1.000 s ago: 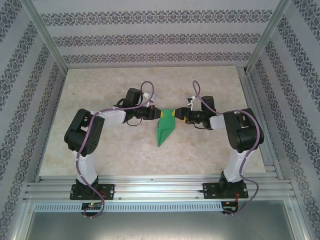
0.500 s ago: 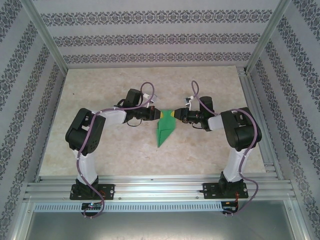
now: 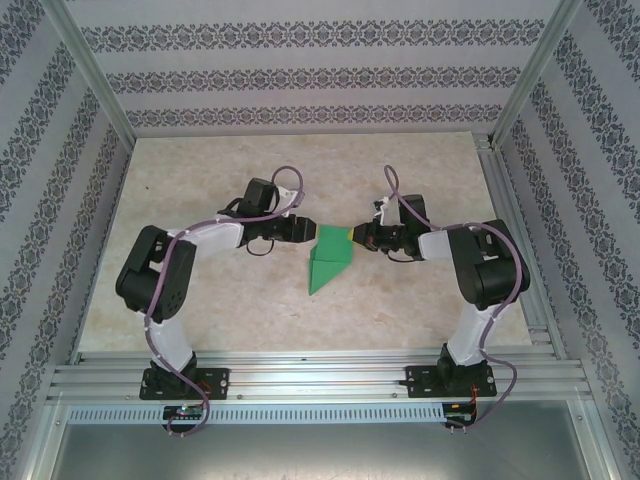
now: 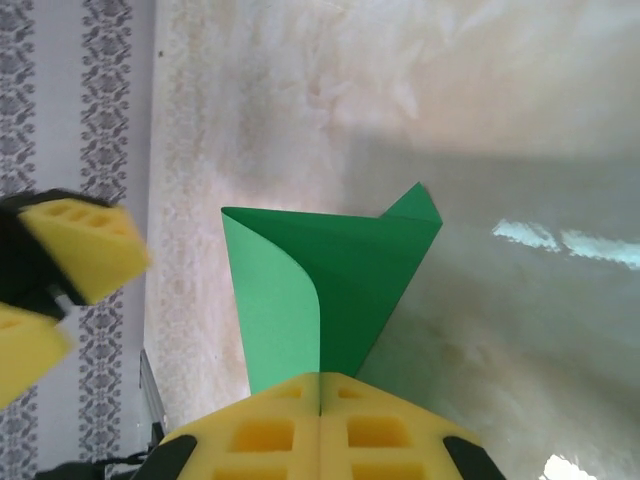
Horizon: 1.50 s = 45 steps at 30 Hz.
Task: Fold a paper plane with a square sheet of paper (fold left side to right side)
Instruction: Fold the wing for the fifth time at the center of the table.
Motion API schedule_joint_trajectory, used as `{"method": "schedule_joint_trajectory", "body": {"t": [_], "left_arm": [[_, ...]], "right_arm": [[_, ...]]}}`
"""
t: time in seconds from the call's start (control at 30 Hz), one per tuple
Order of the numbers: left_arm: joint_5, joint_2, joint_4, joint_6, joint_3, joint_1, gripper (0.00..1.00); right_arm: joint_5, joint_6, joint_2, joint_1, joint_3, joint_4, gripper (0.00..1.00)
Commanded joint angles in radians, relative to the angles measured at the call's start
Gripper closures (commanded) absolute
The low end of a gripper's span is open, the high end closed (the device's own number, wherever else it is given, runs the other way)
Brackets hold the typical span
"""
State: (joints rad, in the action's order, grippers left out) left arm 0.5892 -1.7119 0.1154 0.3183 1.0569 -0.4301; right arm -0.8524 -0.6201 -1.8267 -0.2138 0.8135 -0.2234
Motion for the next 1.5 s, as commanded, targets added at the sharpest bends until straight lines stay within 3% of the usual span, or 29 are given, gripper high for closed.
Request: {"method": "schedule_joint_trajectory", "body": {"t": [0.0,0.2,0.43,0.83,1.03,1.33,1.47], "left_arm": [[-0.174,0.152,0.106,-0.169,-0.044,-0.031,0.42],[-0.284,0.245,0.137,-0.209,-0.111,-0.213,0.39],[-0.442,0.129,0.156,-0.191,-0.074,-0.399,0.36],[-0.637,-0.092,0.212,-0.218,0.061,-0.505,0.33],[-0.724,-0.118,0.198,-0.205,0.069,-0.510,0.49],[-0.652,-0.131,0.196,-0.196,0.068,-0.504,0.80],[-0.580,-0.131,0.174,-0.172,0.051,-0.475,0.88]], "right_arm": [[0.085,-0.018,0.056,-0.003,0.047,0.197,1.00],[0.133,-0.107,0.079,-0.025,0.111,0.353,1.00],[0.157,-0.155,0.060,-0.039,0.172,0.440,1.00],[0.179,-0.163,0.038,-0.049,0.194,0.478,1.00],[0.177,-0.156,0.035,-0.050,0.197,0.487,1.00],[0.191,-0.105,0.038,-0.049,0.214,0.522,1.00],[0.213,-0.056,0.065,-0.044,0.223,0.549,0.88]]}}
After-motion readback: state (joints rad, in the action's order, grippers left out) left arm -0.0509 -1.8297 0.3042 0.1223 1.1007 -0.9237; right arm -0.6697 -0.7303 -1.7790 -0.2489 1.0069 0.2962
